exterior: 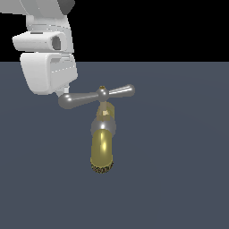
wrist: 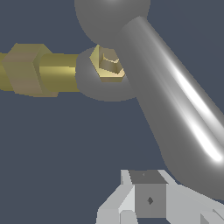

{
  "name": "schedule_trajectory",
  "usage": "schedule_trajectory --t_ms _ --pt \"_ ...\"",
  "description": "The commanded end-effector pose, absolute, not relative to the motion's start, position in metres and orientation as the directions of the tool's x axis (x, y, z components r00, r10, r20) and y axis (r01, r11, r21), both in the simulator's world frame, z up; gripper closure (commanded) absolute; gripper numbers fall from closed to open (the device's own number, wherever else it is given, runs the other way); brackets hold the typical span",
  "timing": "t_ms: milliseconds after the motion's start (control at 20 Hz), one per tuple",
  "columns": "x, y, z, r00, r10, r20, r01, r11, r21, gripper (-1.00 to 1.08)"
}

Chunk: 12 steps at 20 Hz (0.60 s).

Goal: Turn on the faucet by rotating a designated handle.

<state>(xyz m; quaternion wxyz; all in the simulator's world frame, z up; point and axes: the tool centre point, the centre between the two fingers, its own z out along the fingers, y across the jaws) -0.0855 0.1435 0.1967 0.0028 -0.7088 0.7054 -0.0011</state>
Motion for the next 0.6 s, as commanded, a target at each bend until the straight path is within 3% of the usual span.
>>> schedule_trajectory --t_ms 0,550 --pt "-0.098 0.148 0.197 0.013 -1.000 0.000 -1.000 -0.013 0.000 1.08" --pt "-0.117 0.128 0.197 0.010 -1.000 0.000 -1.000 -0.010 -0.004 1.08"
